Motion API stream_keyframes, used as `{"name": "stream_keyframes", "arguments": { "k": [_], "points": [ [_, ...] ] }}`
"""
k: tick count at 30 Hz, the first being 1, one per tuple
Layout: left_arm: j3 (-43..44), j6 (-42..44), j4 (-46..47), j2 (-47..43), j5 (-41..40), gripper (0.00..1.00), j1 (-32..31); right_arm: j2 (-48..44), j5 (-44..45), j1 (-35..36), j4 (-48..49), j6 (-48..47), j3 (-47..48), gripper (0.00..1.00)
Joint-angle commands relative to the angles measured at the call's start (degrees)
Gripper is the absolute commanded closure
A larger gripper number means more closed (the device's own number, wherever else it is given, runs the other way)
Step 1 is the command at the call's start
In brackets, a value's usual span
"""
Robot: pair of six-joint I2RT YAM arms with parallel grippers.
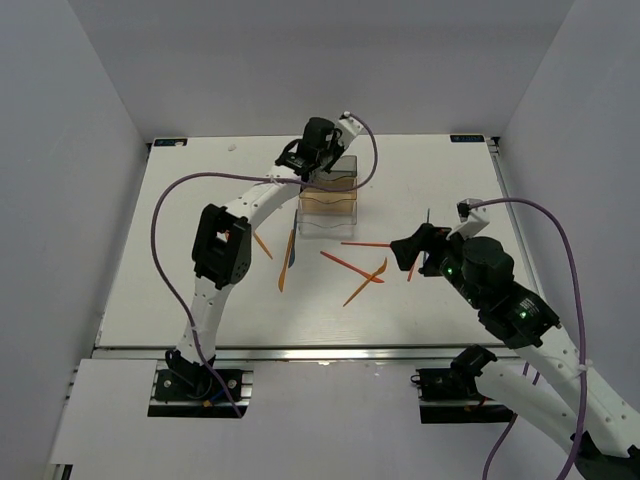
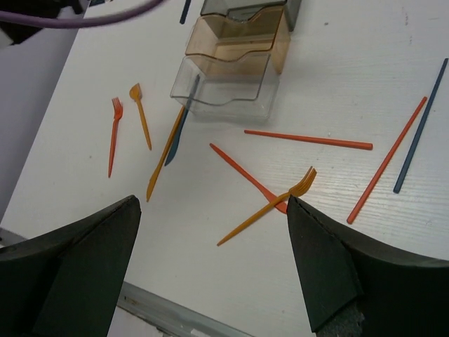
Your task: Sort the eating utensils into containers
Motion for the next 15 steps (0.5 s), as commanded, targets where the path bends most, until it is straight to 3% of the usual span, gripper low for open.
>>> {"name": "stream_keyframes", "arguments": {
  "k": [1, 8, 15],
  "points": [
    [-5.39, 18.00, 14.67, -1.41, -3.26, 1.00, 0.28, -0.81, -5.29, -0.16, -1.65, -2.38, 0.39, 0.11],
    [-7.15, 20.13, 22.24, 0.70, 6.22, 1.00, 0.81, 0.59, -7.95, -0.15, 0.45, -2.29, -2.68, 0.11],
    [-7.43, 26.88, 24.54, 2.37, 9.83, 1.00, 1.33, 2.97, -8.29, -0.15, 3.18, -1.50, -4.18, 0.11]
  ]
}}
